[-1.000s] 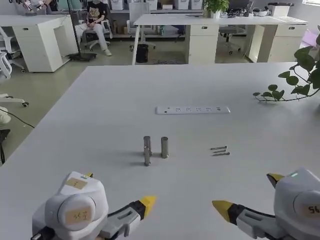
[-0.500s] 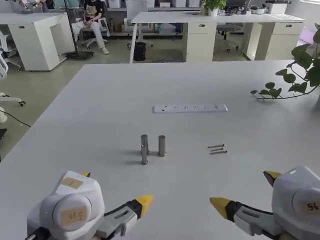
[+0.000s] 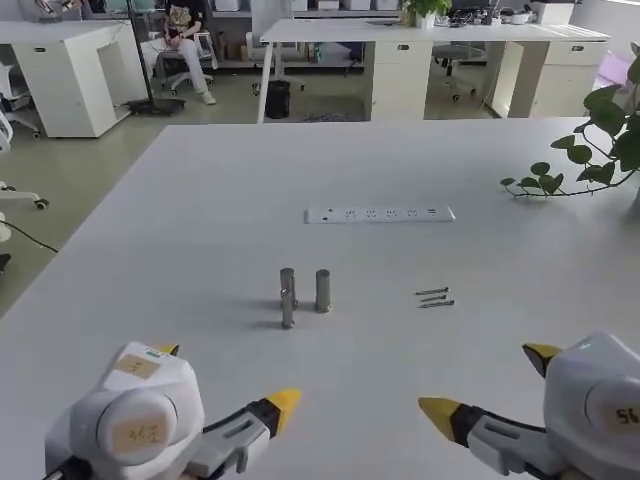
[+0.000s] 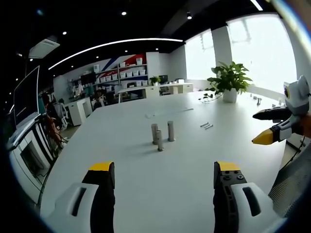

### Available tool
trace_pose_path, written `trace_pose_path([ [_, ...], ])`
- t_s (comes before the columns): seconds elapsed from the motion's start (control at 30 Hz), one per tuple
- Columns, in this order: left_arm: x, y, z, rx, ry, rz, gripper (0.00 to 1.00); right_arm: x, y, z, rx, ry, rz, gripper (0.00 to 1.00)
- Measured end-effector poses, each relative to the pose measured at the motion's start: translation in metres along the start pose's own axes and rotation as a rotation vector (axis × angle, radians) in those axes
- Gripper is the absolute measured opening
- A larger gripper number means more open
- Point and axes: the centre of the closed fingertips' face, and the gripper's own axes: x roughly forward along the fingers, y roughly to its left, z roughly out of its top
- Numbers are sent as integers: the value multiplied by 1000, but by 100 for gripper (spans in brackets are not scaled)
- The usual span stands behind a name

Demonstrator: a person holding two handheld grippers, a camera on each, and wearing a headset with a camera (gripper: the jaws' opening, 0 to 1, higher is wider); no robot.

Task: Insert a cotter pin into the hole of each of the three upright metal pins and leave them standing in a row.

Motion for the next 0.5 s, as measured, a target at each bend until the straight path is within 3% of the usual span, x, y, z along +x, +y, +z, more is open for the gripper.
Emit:
trace_pose_path([
  [0.33, 3, 2, -2, 17, 13, -4, 77, 0, 2, 5, 10, -12, 16, 73],
  [0.5, 4, 6, 0, -12, 14, -6, 73, -1, 4, 8, 16, -18, 22, 71],
])
